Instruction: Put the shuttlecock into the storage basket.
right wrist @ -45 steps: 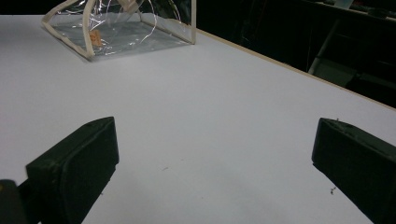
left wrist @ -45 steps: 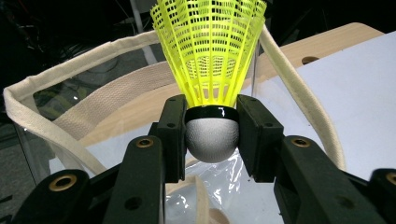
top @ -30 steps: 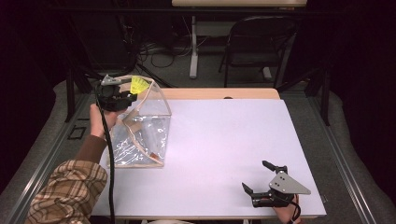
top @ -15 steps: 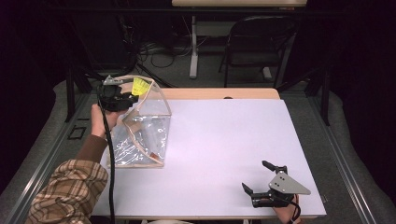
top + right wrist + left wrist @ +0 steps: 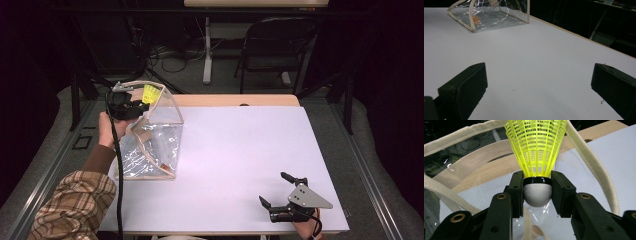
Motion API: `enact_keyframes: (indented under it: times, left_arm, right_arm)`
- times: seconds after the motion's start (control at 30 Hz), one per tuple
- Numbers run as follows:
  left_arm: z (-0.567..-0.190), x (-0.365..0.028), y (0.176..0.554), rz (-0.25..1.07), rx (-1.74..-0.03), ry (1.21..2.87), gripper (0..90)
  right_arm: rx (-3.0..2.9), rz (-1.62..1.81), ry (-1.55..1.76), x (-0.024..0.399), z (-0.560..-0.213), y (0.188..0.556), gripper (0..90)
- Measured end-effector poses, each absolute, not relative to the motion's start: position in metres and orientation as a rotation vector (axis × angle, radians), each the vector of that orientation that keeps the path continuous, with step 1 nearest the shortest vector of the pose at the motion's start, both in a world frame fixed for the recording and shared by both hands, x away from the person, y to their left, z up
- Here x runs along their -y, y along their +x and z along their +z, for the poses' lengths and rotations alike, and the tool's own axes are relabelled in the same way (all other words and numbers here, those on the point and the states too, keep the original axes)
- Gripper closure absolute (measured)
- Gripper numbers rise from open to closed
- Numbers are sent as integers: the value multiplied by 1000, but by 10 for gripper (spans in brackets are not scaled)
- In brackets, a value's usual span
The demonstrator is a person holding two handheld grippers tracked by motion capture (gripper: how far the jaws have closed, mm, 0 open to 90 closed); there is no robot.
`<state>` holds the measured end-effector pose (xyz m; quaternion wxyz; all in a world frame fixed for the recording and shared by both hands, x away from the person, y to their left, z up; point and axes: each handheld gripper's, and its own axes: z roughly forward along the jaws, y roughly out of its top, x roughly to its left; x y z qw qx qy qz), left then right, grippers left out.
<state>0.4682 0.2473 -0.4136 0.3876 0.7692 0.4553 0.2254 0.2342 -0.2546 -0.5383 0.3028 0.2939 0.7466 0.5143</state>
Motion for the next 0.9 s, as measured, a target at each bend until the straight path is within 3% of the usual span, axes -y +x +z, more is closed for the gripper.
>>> enact_keyframes:
  times: [0.2,0.67,0.9]
  left_arm:
    - [-414,-249,469,574,-1172,1952,625]
    - [-407,-257,458,552,-1124,1891,215]
    - [-400,-260,443,577,-1103,1871,113]
  right_arm:
    - [-1981,1362,772,254,-538,234,0]
    - [-1983,1362,777,255,-539,235,0]
    - [-1982,1369,776,256,-540,237,0]
